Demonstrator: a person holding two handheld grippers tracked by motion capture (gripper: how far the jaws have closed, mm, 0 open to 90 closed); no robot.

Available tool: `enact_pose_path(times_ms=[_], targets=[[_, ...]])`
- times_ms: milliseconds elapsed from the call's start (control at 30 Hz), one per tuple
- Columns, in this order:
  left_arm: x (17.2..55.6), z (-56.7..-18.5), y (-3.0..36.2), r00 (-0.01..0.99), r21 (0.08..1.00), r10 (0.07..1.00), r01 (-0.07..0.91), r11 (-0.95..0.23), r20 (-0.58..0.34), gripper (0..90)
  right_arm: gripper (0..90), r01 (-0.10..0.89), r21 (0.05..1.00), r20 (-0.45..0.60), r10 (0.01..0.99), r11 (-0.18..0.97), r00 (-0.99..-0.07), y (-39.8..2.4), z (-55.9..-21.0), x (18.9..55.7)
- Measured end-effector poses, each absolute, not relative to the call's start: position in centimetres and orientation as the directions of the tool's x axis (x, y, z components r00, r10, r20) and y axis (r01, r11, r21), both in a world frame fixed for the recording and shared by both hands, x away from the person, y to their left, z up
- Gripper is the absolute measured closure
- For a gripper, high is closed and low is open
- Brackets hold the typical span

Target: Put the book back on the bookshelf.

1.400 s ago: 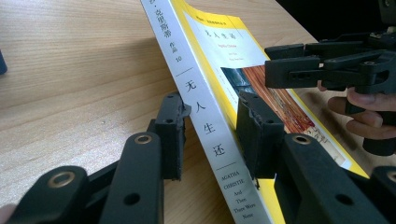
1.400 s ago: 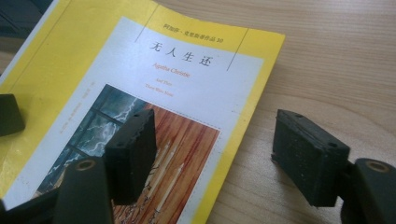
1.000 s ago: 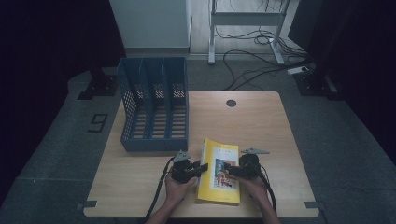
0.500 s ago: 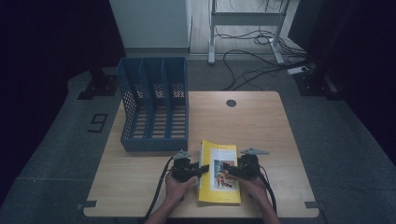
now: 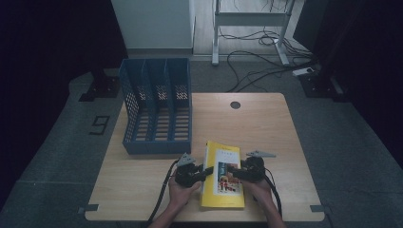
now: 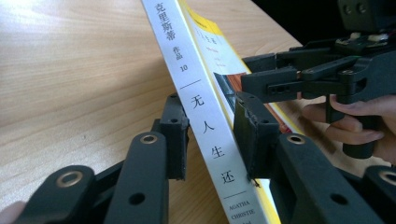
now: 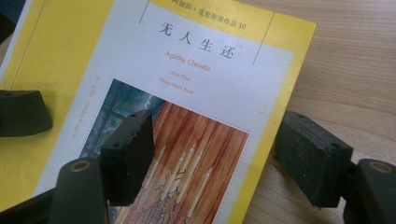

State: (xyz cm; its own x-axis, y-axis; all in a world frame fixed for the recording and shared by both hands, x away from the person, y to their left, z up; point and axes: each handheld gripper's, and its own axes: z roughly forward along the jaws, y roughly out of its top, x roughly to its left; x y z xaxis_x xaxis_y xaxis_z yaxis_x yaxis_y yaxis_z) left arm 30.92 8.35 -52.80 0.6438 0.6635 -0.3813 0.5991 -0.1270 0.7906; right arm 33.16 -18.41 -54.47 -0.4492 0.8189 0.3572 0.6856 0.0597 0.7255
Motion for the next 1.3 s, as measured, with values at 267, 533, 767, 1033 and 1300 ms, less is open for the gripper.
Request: enact_pose_path(times_ms=[267, 533, 767, 1033, 1300], targets=[[30.5, -52.1, 8.5, 0.66, 0.813, 0.652, 0.572, -0.111, -0.375, 70.0, 25.6, 0.668, 0.744, 0.4, 0.796, 0.007, -0.453, -18.8, -54.1, 33.2], [30.3, -51.8, 8.4, 0.673, 0.823, 0.638, 0.558, -0.107, -0.374, 70.3, 25.2, 0.661, 0.746, 0.467, 0.765, -0.073, -0.443, -19.5, -54.0, 33.7], [30.1, -51.4, 8.5, 0.684, 0.831, 0.625, 0.548, -0.1, -0.376, 70.4, 26.4, 0.664, 0.739, 0.509, 0.738, -0.112, -0.442, -19.8, -53.8, 33.8], [29.7, -50.4, 8.7, 0.708, 0.854, 0.618, 0.508, -0.11, -0.341, 70.2, 32.7, 0.613, 0.779, 0.505, 0.715, -0.136, -0.483, -20.2, -51.9, 33.0], [29.1, -50.1, 8.5, 0.728, 0.877, 0.603, 0.47, -0.095, -0.325, 71.9, 30.6, 0.566, 0.82, 0.417, 0.766, -0.086, -0.488, -20.1, -50.8, 32.4]])
